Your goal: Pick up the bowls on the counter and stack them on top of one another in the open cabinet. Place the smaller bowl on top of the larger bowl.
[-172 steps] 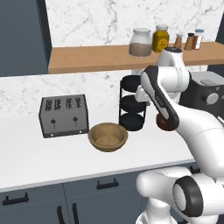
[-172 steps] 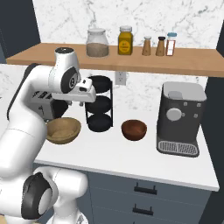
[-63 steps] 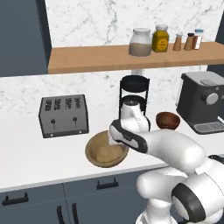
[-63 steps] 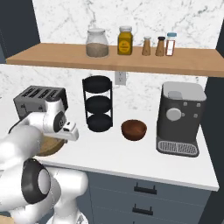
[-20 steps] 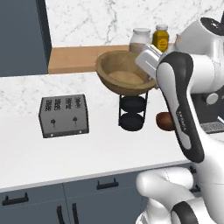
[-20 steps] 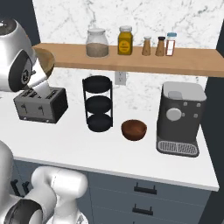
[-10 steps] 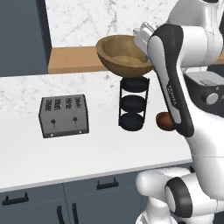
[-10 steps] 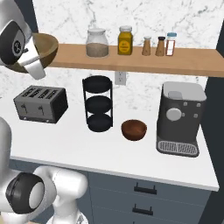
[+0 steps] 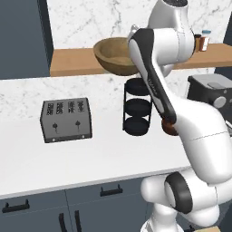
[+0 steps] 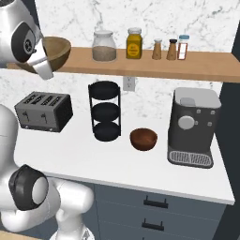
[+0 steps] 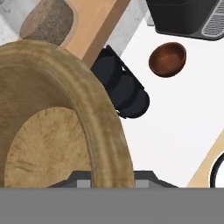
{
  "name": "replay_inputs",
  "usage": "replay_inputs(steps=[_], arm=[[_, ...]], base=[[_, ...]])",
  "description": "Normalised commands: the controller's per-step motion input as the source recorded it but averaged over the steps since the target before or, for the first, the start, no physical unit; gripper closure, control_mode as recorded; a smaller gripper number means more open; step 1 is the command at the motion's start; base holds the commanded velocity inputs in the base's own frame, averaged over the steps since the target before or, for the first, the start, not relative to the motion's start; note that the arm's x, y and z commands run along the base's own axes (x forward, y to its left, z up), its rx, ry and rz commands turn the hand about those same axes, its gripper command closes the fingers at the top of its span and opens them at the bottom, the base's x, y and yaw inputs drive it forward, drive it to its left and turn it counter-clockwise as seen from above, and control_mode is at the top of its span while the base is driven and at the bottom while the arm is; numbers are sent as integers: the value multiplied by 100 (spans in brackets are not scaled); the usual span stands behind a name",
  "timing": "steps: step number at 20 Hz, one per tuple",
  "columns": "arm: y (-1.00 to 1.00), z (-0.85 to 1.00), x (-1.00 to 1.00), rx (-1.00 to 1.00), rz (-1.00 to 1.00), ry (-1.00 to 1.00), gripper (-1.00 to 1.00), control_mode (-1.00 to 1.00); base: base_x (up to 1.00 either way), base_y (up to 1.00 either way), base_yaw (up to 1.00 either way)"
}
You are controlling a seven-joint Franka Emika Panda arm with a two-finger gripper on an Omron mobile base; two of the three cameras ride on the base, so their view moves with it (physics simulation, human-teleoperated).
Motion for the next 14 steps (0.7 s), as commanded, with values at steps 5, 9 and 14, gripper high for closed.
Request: replay_inputs(steps=[5,9,14], arm=[[47,5,44,0,-8,0,100,-100],[33,0,45,0,-5,0,100,-100],[5,0,56,0,-5,0,100,-100]], base=[[0,0,0],[0,0,0],[0,0,0]])
